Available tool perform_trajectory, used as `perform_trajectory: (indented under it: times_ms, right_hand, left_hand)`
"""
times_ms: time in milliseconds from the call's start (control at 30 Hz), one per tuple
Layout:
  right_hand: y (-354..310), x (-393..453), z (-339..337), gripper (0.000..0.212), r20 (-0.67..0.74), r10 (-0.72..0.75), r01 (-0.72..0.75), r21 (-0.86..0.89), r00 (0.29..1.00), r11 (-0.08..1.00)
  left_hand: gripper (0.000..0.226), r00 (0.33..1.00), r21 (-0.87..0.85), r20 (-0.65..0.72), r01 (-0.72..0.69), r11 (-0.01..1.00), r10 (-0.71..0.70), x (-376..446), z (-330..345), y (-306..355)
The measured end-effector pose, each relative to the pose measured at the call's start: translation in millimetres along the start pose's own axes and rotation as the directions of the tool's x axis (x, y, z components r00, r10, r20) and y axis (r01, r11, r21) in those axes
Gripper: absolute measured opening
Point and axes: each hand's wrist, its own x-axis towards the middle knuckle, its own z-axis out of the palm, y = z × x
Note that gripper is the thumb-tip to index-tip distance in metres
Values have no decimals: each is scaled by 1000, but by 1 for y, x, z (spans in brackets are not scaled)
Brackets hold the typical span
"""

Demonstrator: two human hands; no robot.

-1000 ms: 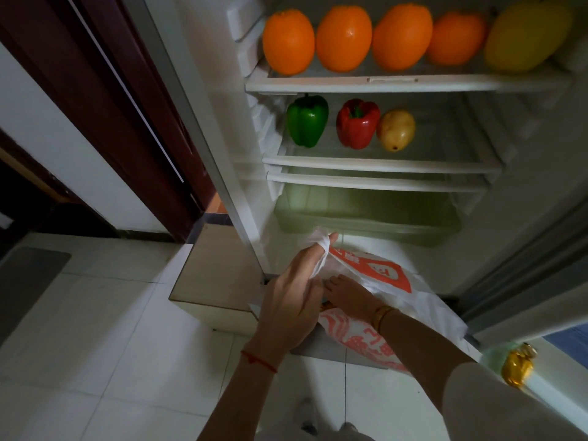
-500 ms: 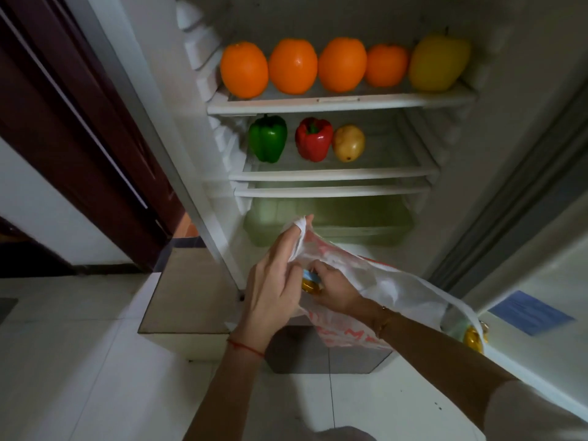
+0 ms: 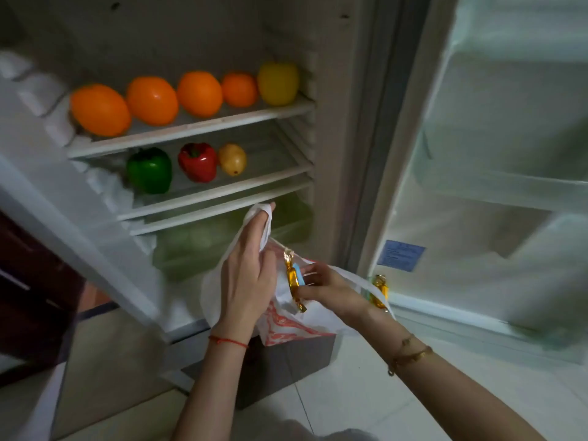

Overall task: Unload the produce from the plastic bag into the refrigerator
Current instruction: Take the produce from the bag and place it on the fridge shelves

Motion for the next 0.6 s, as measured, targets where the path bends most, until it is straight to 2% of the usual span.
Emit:
perform_trajectory:
  times_ms: [100, 233, 433, 600]
  right_hand:
    - [-2, -32, -39, 41, -95, -17, 30, 129, 995, 991]
    - [7, -55, -92, 34, -302, 28, 42, 225, 953, 973]
    - [29, -61, -147, 28, -521, 135, -32, 202, 843, 979]
    - [58, -41, -167, 28, -569, 232, -239, 64, 789, 969]
  left_hand:
    - [54, 1000, 45, 24, -16, 999, 15, 0, 15, 13]
    - [55, 997, 82, 62, -59, 995, 54, 0, 30, 24]
    - [54, 995, 105, 83, -65, 992, 56, -1, 33, 25]
    - [56, 996, 111, 63, -62, 992, 55, -1, 25, 18]
